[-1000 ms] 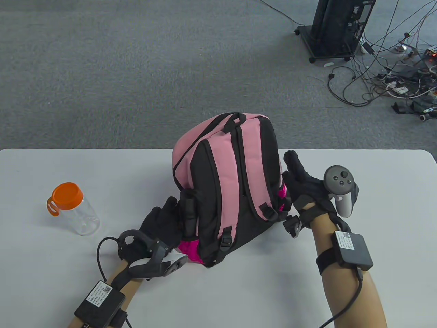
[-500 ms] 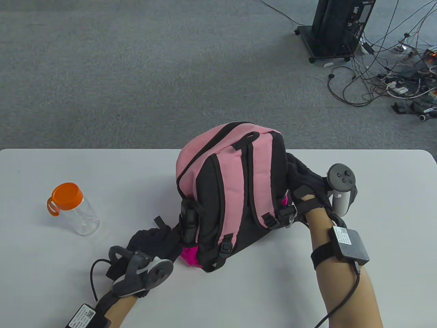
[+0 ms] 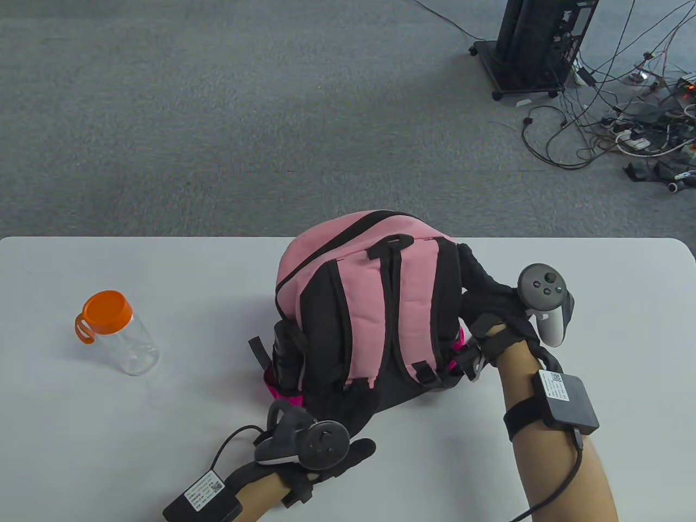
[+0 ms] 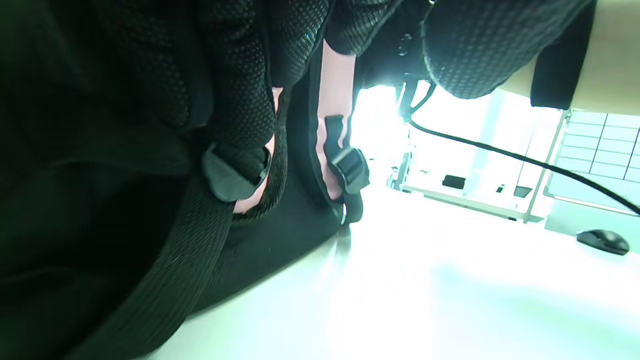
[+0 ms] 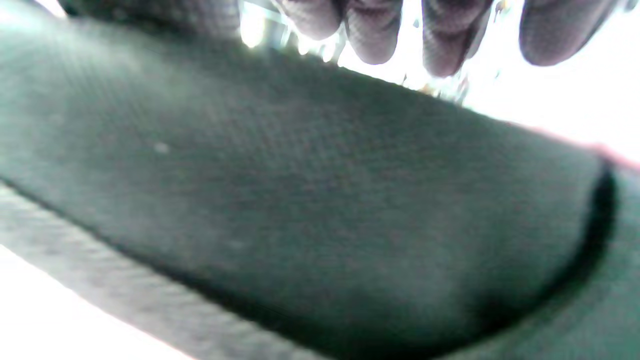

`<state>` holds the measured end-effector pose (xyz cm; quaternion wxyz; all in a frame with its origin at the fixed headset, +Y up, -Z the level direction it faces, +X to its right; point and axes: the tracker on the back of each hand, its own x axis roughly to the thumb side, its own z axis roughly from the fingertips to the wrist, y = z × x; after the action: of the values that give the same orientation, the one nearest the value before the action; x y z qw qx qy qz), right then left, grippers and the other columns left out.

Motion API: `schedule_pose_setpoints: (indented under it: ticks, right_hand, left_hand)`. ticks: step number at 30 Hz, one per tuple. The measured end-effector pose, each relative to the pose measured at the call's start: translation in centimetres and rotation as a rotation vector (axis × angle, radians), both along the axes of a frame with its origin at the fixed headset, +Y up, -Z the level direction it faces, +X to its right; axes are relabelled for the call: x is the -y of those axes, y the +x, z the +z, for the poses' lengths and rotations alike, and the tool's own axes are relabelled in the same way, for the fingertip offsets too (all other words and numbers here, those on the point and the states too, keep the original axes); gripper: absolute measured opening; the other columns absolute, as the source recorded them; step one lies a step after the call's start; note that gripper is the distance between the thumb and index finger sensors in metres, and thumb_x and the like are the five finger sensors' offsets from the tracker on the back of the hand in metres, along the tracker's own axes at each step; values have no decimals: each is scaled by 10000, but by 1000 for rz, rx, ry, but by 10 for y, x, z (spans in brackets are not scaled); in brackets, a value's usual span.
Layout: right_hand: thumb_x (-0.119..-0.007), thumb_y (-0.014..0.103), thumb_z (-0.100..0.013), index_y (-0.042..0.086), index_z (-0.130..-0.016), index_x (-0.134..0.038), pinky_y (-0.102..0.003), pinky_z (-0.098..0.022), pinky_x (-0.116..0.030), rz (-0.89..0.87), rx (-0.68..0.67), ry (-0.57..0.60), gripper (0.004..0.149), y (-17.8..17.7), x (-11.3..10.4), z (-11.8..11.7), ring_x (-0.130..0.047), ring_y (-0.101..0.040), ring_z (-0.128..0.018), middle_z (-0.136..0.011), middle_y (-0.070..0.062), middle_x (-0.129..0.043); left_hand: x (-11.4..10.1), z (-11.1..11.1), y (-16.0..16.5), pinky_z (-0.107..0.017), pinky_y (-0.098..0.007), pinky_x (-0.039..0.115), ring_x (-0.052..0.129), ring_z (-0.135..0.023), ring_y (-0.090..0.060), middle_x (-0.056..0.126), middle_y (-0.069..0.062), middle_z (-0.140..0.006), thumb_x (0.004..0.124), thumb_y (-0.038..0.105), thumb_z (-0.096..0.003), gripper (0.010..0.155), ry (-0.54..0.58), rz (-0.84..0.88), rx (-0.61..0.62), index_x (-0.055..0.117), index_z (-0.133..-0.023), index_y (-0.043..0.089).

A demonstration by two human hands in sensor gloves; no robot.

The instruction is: Pack school bag

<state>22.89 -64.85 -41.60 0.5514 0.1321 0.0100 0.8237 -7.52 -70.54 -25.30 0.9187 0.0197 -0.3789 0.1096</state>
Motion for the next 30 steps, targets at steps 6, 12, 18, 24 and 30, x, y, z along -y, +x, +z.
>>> schedule_pose_setpoints:
  ticks: [6, 12, 18, 24, 30]
  right_hand:
    - [-946, 485, -287, 113, -1131, -324, -872, -656, -441, -19, -219, -73, 1113, -12, 7, 2, -372, -665, -1050, -1191, -264, -414]
    - [-941, 530, -262, 149, -1132, -311, -740, -594, -705, 46, -282, -71, 1140, -23, 8, 9, -618, -577, -981, -1185, -283, -393]
    - [-755, 683, -321, 131, -1109, -566, -749, -531, -741, 64, -306, -90, 981, -19, 2, 22, -667, -585, -905, -1092, -233, -707]
    - [-552, 573, -457, 68, -1068, -671, -776, -515, -718, -95, -333, -149, 802, -10, 9, 35, -754, -623, -799, -1044, -318, -750]
    - [-781, 387, -469, 11, -998, -701, -691, -444, -823, 152, -273, -14, 654, -40, -7, 49, -969, -485, -578, -908, -316, -854]
  left_hand:
    - [-1, -22, 10, -692, -633, 764, 815, -1001, -522, 507, -360, -1127, 752, 538, -506, 958, -140, 65, -50, 261, -1131, 4]
    - [0, -29, 18, -714, -668, 698, 656, -1042, -611, 438, -455, -1081, 728, 577, -499, 1039, -170, 112, -54, 177, -1104, -63]
    - [4, -50, 17, -722, -699, 663, 579, -1065, -634, 368, -463, -1089, 684, 673, -453, 1158, -243, 183, -32, 82, -1067, -103]
    - [3, -81, 4, -727, -721, 642, 535, -1082, -642, 358, -386, -1173, 609, 727, -431, 1149, -373, 274, -75, 105, -1085, -72]
    - [-21, -108, 1, -704, -756, 616, 737, -999, -611, 733, -328, -1084, 586, 558, -425, 890, -238, 173, -271, 501, -1101, -15]
